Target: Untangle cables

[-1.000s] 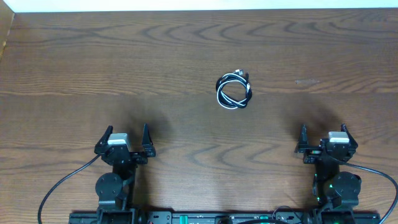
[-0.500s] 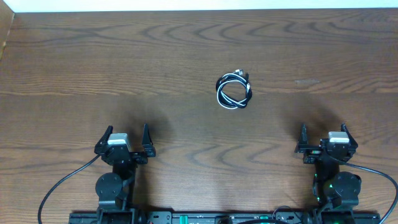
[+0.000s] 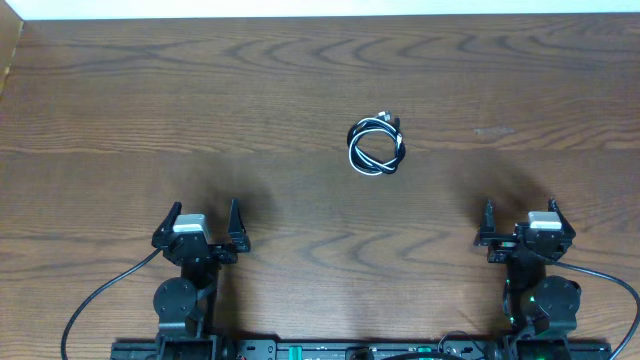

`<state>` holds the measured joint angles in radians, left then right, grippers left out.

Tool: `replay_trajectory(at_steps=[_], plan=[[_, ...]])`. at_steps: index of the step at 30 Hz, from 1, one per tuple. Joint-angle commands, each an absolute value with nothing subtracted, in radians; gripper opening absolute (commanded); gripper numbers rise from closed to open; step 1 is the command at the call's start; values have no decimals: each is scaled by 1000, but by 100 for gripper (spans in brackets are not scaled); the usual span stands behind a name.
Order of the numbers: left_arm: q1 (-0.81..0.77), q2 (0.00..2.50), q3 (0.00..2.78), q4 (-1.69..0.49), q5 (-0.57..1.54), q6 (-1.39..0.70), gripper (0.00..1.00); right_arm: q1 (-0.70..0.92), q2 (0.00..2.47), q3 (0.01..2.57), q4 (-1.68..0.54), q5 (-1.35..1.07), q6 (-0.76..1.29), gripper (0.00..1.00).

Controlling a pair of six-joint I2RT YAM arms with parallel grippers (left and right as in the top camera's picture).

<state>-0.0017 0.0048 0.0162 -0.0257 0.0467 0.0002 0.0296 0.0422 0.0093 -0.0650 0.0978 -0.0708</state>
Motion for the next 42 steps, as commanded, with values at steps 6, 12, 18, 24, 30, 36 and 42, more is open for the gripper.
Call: replay_trajectory(at_steps=[6, 12, 18, 24, 30, 36, 42], plan=[[2, 4, 4, -70, 33, 6, 100, 33, 46, 6, -67, 95, -84, 99], [2, 4, 4, -44, 32, 7, 100, 33, 46, 6, -67, 95, -84, 99], [2, 4, 4, -52, 15, 29, 100, 33, 46, 6, -67, 95, -84, 99], [2, 4, 4, -61, 14, 29, 100, 33, 46, 6, -67, 95, -84, 99], [1, 4, 5, -15, 15, 29, 100, 33, 46, 6, -64, 99, -84, 99], [2, 4, 12, -14, 15, 17, 100, 34, 46, 7, -63, 56, -78, 99], [2, 5, 78, -71, 19, -44, 100, 34, 46, 83, -143, 9, -44, 99]])
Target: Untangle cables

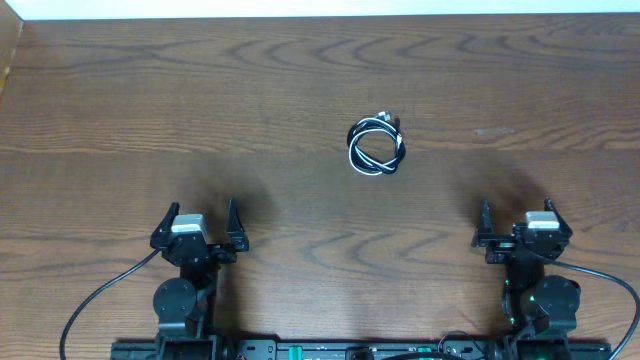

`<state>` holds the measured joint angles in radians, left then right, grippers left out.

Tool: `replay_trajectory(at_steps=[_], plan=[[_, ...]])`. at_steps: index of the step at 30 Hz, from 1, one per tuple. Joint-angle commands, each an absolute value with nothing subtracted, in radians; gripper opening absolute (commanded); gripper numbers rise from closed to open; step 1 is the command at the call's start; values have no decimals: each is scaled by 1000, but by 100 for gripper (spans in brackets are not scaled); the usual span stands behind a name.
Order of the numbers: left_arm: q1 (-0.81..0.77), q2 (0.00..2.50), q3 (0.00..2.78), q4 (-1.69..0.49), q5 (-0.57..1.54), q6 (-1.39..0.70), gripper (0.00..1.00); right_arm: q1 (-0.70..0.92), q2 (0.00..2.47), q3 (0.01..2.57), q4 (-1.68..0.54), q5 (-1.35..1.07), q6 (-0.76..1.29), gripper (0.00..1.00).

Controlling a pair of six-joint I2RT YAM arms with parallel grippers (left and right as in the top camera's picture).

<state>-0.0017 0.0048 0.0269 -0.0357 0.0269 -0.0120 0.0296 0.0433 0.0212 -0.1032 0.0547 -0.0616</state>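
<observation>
A small coil of black and white cables [376, 146] lies twisted together on the wooden table [200, 100], right of centre and toward the far half. My left gripper [200, 222] sits near the front left edge, its jaws spread wide with nothing between them. My right gripper [518, 222] rests near the front right edge, also open and empty. Both grippers are well short of the coil.
Each arm's black supply cable [95, 300] loops off its base at the front edge. A black mounting rail [330, 350] runs along the front. The table's far edge meets a white strip [320, 8].
The right gripper has shifted very slightly away from the front edge. The cable coil and the left gripper have not moved.
</observation>
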Motion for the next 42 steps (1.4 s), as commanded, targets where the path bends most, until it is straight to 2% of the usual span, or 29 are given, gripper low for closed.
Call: replay_trajectory(at_steps=[1, 6, 9, 15, 17, 22, 26, 37, 39, 41, 42], plan=[[2, 7, 101, -93, 19, -43, 100, 34, 46, 110, -178, 0, -37, 99], [1, 68, 195, -172, 19, -9, 100, 34, 46, 248, -340, -13, -37, 99], [2, 117, 229, -179, 52, -8, 88, 34, 46, 309, -404, -35, -37, 99], [1, 276, 368, -212, 147, -24, 88, 34, 91, 436, -477, -37, -22, 99], [1, 345, 435, -246, 147, -17, 92, 33, 142, 490, -486, -37, -22, 99], [1, 531, 640, -356, 147, 7, 94, 33, 373, 693, -537, -88, -15, 99], [1, 651, 781, -417, 149, 7, 100, 33, 589, 884, -612, -130, -16, 99], [1, 938, 1045, -523, 191, 42, 98, 33, 1132, 1302, -747, -134, -93, 99], [1, 979, 1061, -521, 241, 80, 90, 33, 1175, 1328, -747, -134, -92, 99], [1, 1016, 1064, -511, 251, 86, 50, 33, 1192, 1329, -737, -134, -93, 99], [1, 1026, 1064, -507, 251, 86, 46, 33, 1194, 1329, -735, -134, -95, 99]])
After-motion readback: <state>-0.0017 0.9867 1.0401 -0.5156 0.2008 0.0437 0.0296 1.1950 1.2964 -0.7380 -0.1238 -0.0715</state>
